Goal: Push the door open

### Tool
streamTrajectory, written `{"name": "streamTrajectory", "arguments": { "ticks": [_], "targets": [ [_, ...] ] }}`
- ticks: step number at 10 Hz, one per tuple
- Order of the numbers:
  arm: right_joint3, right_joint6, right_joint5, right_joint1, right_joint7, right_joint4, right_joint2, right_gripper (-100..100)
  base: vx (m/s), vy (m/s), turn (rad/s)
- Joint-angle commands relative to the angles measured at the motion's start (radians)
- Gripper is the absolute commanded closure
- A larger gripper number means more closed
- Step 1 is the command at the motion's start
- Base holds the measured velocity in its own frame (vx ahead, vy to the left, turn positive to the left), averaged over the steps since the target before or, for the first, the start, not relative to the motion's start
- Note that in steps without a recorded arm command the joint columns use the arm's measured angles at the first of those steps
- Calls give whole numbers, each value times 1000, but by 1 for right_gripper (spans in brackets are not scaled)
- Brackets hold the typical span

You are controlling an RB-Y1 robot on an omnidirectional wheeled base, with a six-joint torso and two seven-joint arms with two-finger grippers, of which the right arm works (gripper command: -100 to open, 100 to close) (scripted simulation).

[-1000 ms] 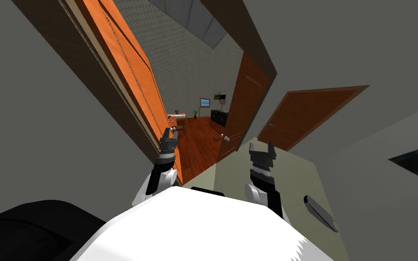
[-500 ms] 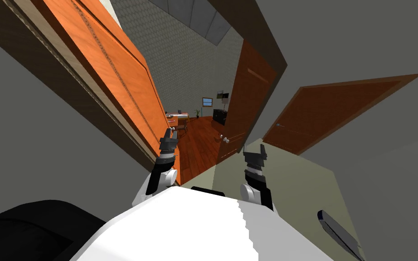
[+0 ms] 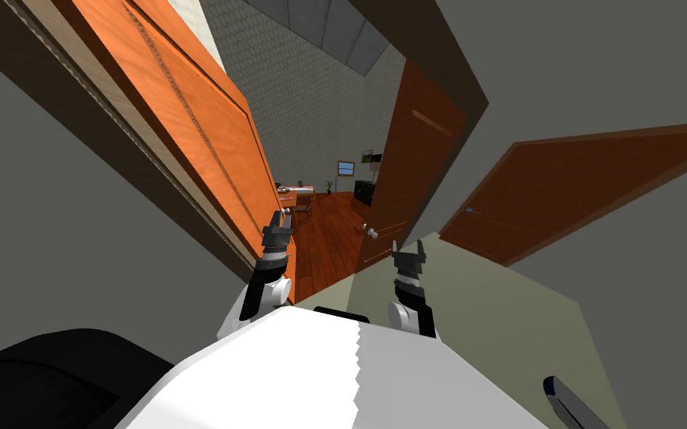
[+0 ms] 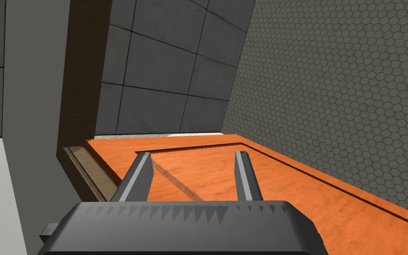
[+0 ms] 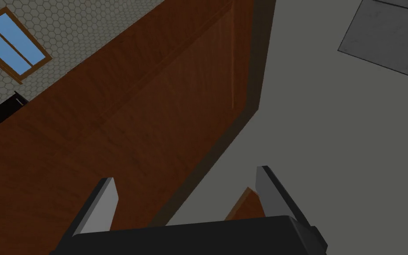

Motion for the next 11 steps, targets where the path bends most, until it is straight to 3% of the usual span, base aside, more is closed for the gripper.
{"name": "streamTrajectory", "arguments": {
  "ticks": [1, 11],
  "targets": [
    [20, -14, -20, -11, -29, 42, -6, -100, 76, -106, 128],
    [169, -104, -157, -75, -222, 315, -31, -100, 65, -113, 138]
  ]
}}
